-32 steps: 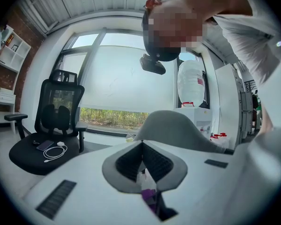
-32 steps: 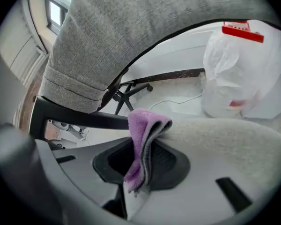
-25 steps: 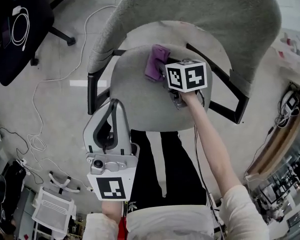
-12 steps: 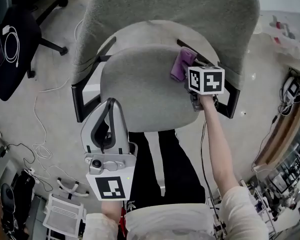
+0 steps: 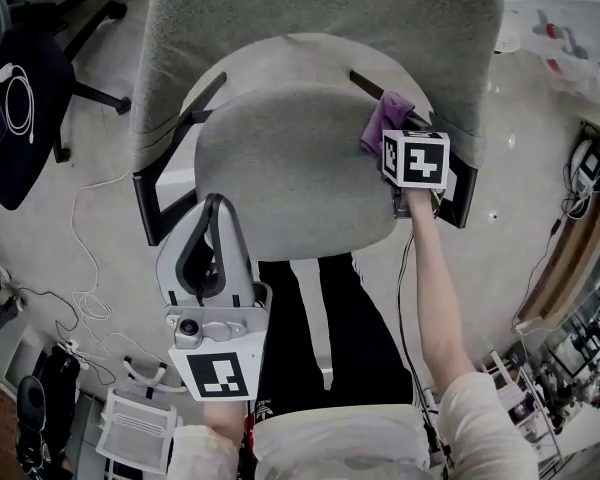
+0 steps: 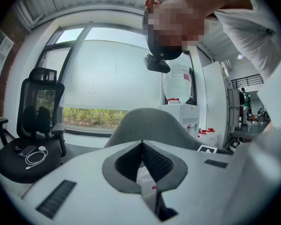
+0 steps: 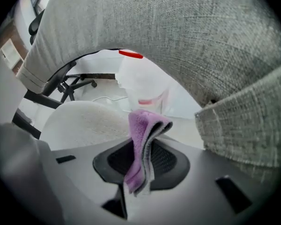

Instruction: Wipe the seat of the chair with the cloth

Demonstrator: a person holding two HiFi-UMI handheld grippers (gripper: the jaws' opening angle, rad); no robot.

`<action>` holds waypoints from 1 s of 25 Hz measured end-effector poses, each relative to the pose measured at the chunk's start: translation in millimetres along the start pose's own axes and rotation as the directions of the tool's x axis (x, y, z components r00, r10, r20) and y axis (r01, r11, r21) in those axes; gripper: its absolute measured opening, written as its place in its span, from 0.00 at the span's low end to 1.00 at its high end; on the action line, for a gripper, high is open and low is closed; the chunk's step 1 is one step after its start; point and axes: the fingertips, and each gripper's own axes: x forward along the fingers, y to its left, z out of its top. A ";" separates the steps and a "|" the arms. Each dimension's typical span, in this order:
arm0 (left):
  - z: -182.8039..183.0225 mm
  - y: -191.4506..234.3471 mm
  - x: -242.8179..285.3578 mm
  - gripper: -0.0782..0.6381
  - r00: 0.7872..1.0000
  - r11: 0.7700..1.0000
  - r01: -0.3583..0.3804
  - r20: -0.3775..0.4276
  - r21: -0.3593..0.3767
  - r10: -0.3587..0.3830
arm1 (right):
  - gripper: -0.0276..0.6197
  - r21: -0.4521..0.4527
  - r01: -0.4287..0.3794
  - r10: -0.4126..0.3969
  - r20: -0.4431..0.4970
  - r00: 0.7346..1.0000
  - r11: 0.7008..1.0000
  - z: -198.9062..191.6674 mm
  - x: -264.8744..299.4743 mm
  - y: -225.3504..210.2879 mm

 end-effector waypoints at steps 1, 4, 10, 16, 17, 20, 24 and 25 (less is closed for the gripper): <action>0.5 3.2 -1.9 0.13 1.000 1.000 -0.011 0.002 0.001 0.011 | 0.18 0.010 0.002 -0.002 0.011 1.000 1.000 0.4 -3.4 0.6; 1.3 18.2 -10.1 0.13 0.999 0.999 -0.052 0.008 0.006 0.052 | 0.18 0.062 -0.036 0.031 0.075 0.997 0.997 9.7 -28.6 13.3; 0.4 51.1 -32.7 0.13 0.990 0.990 -0.140 0.012 0.023 0.140 | 0.18 0.060 -0.328 0.314 0.175 0.933 0.943 23.8 -69.3 127.0; 1.4 76.9 -52.7 0.13 0.980 0.979 -0.200 0.023 0.023 0.200 | 0.18 0.039 -0.617 0.616 0.036 0.787 0.786 -9.7 -47.0 285.7; 0.6 79.7 -56.3 0.13 0.978 0.978 -0.208 0.020 0.021 0.207 | 0.18 0.038 -0.644 0.645 0.009 0.764 0.764 -16.5 -42.5 306.5; -3.3 87.9 -65.7 0.13 0.975 0.975 -0.222 0.012 0.016 0.222 | 0.18 0.044 -0.700 0.701 -0.037 0.712 0.713 -28.1 -33.4 351.2; -9.2 97.6 -76.1 0.13 0.972 0.972 -0.233 0.003 0.010 0.233 | 0.18 0.012 -0.701 0.700 -0.068 0.711 0.713 -30.3 -22.6 373.6; -12.0 99.0 -78.4 0.13 0.971 0.971 -0.238 0.000 0.007 0.238 | 0.18 0.000 -0.694 0.692 -0.078 0.718 0.720 -32.2 -17.6 374.7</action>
